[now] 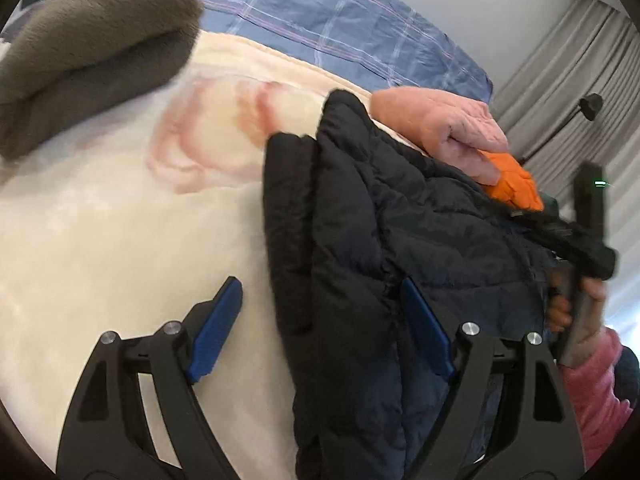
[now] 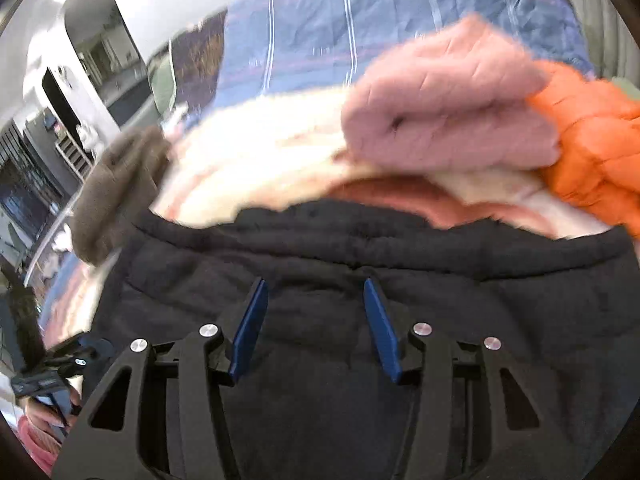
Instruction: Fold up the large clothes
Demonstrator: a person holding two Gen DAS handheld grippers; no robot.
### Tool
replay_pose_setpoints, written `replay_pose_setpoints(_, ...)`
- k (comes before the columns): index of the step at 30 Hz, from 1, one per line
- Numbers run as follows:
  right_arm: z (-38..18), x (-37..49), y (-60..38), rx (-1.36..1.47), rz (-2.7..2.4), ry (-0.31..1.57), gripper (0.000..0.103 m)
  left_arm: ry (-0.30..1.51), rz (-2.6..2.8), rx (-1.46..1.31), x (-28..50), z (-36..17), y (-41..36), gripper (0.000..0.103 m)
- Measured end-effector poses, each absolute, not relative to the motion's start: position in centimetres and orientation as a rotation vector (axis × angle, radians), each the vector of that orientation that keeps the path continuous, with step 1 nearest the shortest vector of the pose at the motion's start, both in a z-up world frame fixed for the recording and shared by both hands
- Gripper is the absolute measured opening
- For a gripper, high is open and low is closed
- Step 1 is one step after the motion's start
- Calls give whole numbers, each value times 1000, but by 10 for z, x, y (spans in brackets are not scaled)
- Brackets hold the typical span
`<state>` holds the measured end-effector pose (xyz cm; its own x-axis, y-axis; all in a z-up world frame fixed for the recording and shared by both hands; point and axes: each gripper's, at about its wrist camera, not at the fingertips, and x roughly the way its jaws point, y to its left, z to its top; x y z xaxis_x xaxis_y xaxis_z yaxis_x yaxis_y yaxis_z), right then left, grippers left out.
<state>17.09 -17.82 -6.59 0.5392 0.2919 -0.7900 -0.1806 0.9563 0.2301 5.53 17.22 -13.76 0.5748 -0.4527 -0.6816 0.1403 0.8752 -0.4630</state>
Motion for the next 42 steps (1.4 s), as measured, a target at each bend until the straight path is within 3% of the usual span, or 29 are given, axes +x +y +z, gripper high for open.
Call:
replay_pose_setpoints(6, -88, 165, -177, 94, 279, 911, 53, 905, -412, -378, 61, -152, 164, 86)
replay_pose_setpoints(9, -90, 166, -179, 109, 289, 915, 53, 895, -460, -392, 59, -150, 163, 63)
replay_pose_setpoints(10, -90, 165, -179, 108, 290, 910, 53, 897, -498, -419, 57, -150, 163, 46)
replay_pose_setpoints(16, -92, 168, -185, 129, 307, 902, 53, 852, -536, -465, 52, -127, 160, 23)
replay_pose_setpoints(21, -92, 166, -192, 174, 339, 893, 53, 737, -647, -356, 41, -61, 138, 19)
replay_pose_setpoints(28, -92, 167, -211, 301, 411, 887, 53, 719, -741, -127, 33, -3, 65, 18)
replay_pose_setpoints(39, -54, 126, -241, 378, 404, 922, 52, 815, -703, -27, 48, 42, -6, 16)
replay_pose_setpoints(42, -63, 122, -249, 400, 421, 949, 46, 822, -710, -36, 43, 46, -17, 15)
